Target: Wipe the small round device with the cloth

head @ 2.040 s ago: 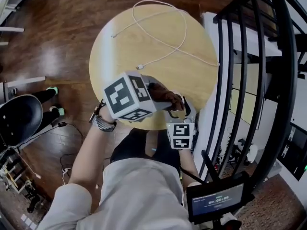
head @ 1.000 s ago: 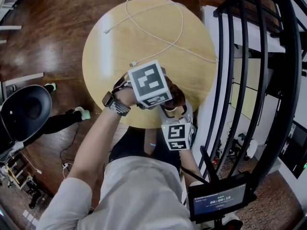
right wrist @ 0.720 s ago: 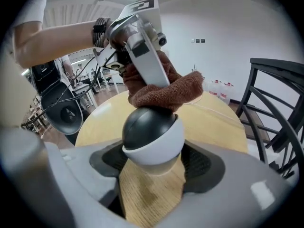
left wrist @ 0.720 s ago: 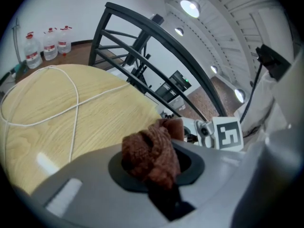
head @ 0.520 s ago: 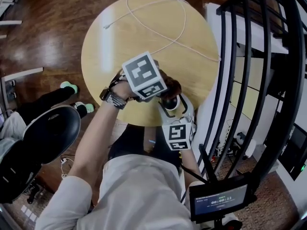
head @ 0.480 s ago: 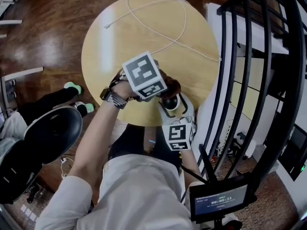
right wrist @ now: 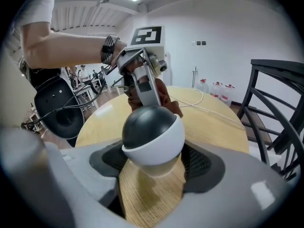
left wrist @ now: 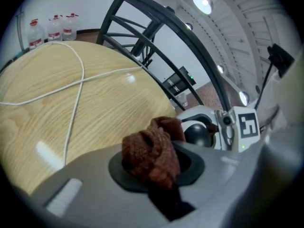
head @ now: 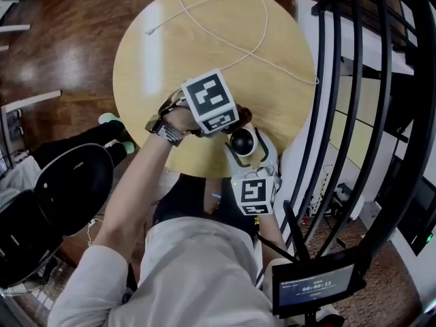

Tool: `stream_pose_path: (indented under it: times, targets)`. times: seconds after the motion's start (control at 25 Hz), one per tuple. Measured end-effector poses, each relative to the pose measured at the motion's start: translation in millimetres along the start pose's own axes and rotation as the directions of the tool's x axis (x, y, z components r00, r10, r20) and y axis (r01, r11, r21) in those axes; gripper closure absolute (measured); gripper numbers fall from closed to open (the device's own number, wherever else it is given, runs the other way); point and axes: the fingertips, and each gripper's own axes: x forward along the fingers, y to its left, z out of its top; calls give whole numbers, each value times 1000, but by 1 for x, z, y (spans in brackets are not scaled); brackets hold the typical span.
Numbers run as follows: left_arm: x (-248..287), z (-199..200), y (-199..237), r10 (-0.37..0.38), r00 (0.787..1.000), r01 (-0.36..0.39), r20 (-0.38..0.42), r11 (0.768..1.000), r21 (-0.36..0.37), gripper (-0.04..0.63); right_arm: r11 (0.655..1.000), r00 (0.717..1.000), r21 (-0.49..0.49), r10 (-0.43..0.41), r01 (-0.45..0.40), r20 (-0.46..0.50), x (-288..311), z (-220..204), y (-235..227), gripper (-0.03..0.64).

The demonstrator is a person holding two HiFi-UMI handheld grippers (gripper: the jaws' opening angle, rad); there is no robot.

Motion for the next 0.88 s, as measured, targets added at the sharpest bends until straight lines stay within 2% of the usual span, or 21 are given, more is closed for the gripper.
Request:
stream_pose_path:
  times: [0.32,0.64,0.8,0.88]
  targets:
    - [10,-3,9,-18,999,17,-36,1000,-18,514,1000,1000,-1,10,-10,0,-2,2,1,272]
    - [20,-11,20,12,999,-15,-52,999,-45,514,1000,1000,0,13,-13,7,-2,3,7,270]
    - [23,-14,25,25,1000,-26,-19,998,-50,517,1000,1000,-13,17,-17,2,-1,1,8,272]
    - [23,-14,27,73,997,-72,20,996,-46,515,998,999,-39,45,-44,11,0,0,9,270]
